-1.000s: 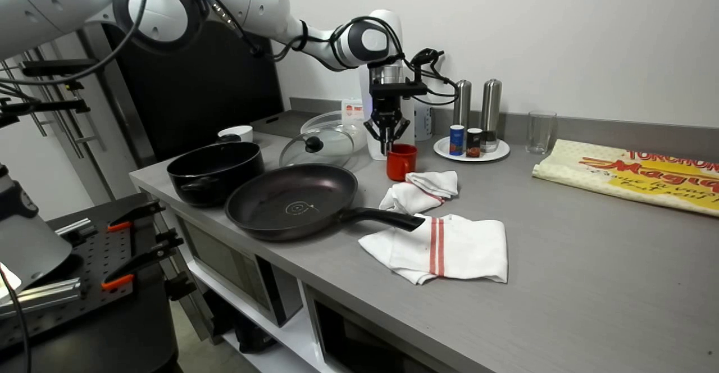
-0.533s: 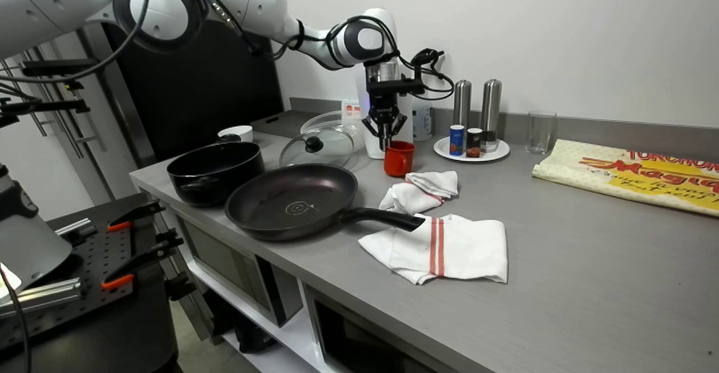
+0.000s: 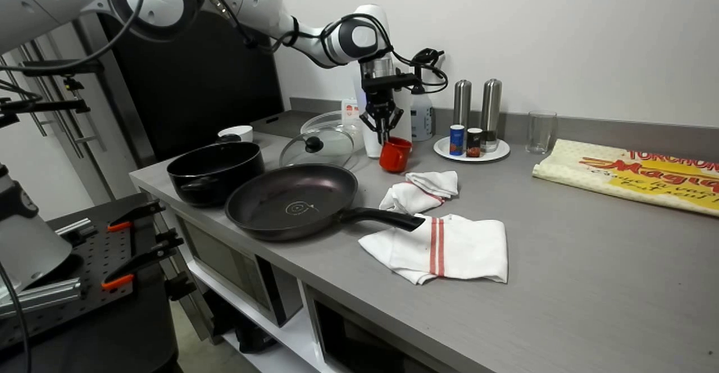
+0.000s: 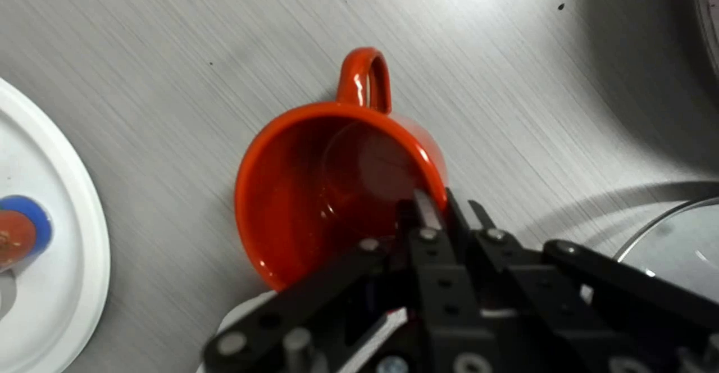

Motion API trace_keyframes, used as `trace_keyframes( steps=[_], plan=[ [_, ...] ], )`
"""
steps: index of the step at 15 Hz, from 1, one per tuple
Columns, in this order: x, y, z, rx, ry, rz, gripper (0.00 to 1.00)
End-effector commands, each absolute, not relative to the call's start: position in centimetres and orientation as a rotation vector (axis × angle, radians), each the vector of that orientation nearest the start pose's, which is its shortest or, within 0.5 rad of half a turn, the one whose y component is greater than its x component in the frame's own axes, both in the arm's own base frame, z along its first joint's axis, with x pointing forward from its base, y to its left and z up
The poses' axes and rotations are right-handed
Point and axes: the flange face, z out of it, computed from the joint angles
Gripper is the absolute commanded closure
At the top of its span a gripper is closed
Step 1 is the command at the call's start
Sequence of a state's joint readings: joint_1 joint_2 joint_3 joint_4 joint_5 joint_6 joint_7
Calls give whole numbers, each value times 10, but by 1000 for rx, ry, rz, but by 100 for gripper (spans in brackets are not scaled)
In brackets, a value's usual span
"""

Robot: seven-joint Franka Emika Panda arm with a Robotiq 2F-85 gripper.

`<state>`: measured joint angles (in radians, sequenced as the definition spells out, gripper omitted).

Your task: Move the cup to the left

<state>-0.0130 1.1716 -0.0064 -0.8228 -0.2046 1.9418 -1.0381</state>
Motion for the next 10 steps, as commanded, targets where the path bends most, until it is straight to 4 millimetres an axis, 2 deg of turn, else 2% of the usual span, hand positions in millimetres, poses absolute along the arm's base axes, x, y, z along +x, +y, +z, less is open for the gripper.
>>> trace_keyframes(
  steps=[1,6,10],
  plan=[
    [781,-32,196,-2832,-1649,225,98],
    [769,-52,203,-2884,-1558,183,98],
    [753,-57,213,-2931,-1534,116,98]
  ],
)
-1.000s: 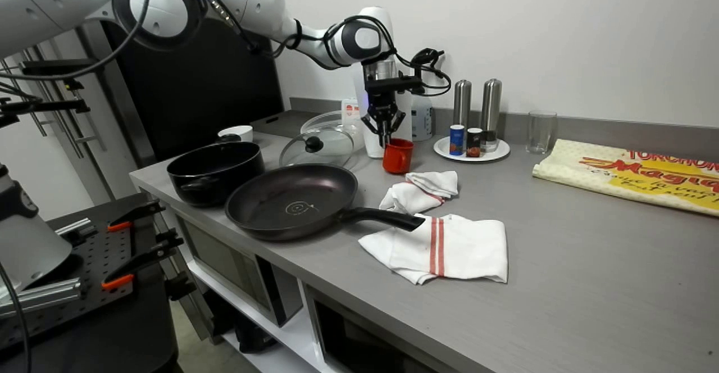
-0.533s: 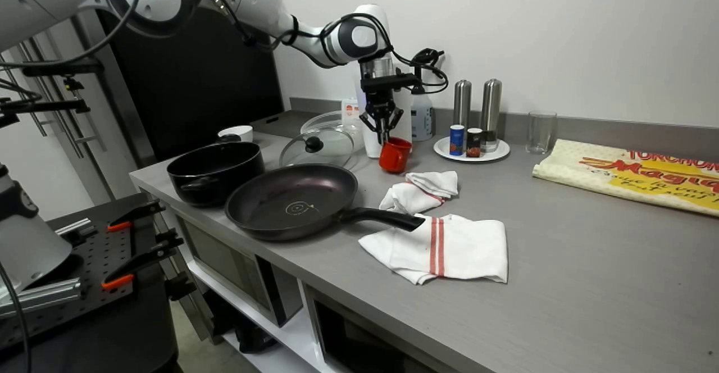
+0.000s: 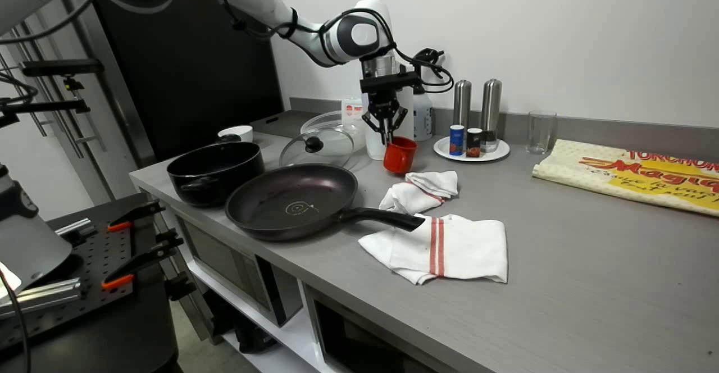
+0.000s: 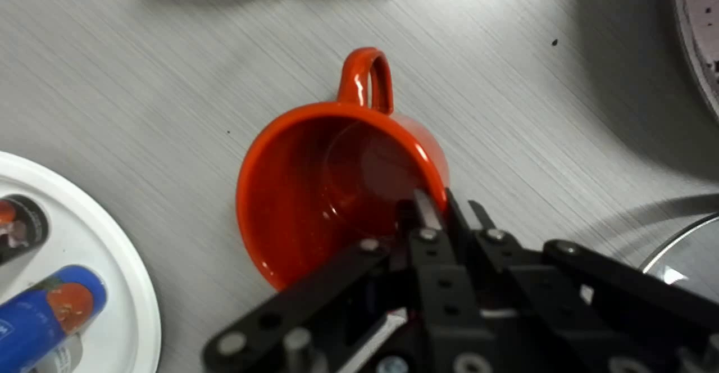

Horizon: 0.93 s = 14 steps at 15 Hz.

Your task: Move the cup to the left

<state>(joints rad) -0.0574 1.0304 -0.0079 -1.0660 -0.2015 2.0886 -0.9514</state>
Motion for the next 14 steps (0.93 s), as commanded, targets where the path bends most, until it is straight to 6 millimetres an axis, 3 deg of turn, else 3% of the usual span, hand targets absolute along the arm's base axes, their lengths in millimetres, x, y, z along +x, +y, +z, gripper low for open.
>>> trace_keyframes(
  steps=[1,14],
  plan=[
    [748,-56,216,-2941,-1527,97,98],
    [669,-22,257,-3034,-1509,-96,98]
  ],
)
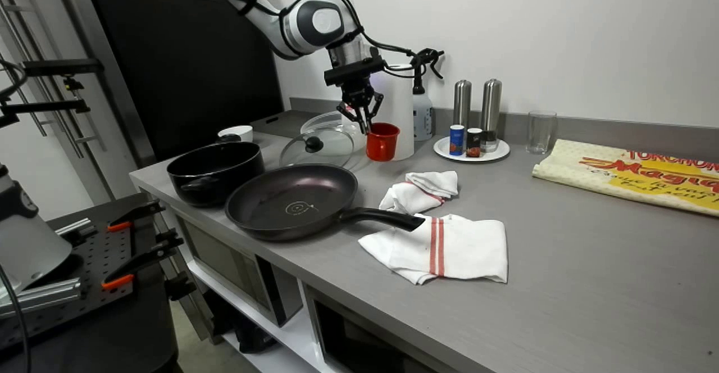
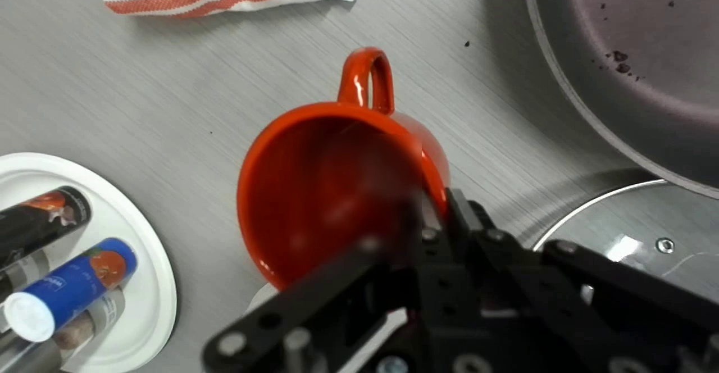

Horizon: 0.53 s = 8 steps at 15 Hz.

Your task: Move the cup to the left

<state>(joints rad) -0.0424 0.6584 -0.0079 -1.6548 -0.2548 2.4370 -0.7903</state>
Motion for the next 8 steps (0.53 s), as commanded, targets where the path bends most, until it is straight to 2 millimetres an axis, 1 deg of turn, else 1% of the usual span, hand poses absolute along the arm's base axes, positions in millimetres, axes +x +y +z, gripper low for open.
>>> trace_keyframes(
  steps=[1,4,8],
  plan=[
    [663,-19,261,-3037,-1517,-97,98],
    [647,-3,270,-3041,-1547,-90,98],
    [630,20,277,-3030,-1615,-56,98]
  ],
)
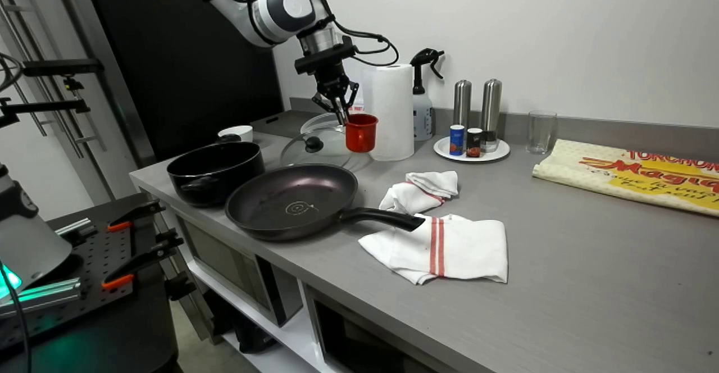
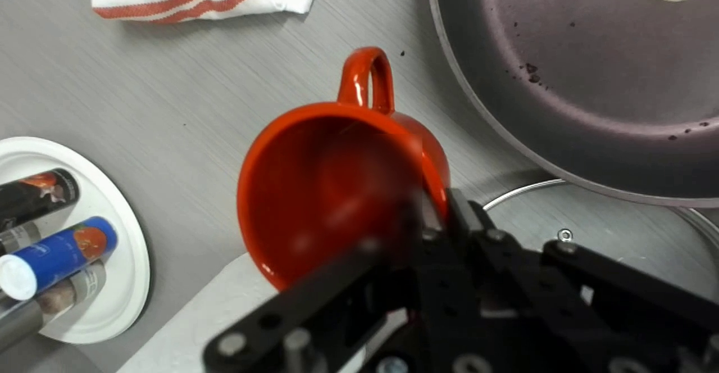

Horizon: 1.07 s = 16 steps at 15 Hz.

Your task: Move the cup to the left

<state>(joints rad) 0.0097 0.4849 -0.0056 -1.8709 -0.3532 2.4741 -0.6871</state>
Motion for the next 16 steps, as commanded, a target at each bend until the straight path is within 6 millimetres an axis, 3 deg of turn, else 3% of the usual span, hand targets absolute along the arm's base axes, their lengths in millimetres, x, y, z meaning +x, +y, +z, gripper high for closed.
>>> trace_keyframes(
  steps=[1,16],
  plan=[
    [626,27,278,-3018,-1643,-44,98],
    [607,132,272,-2806,-1961,6,98]
  ],
)
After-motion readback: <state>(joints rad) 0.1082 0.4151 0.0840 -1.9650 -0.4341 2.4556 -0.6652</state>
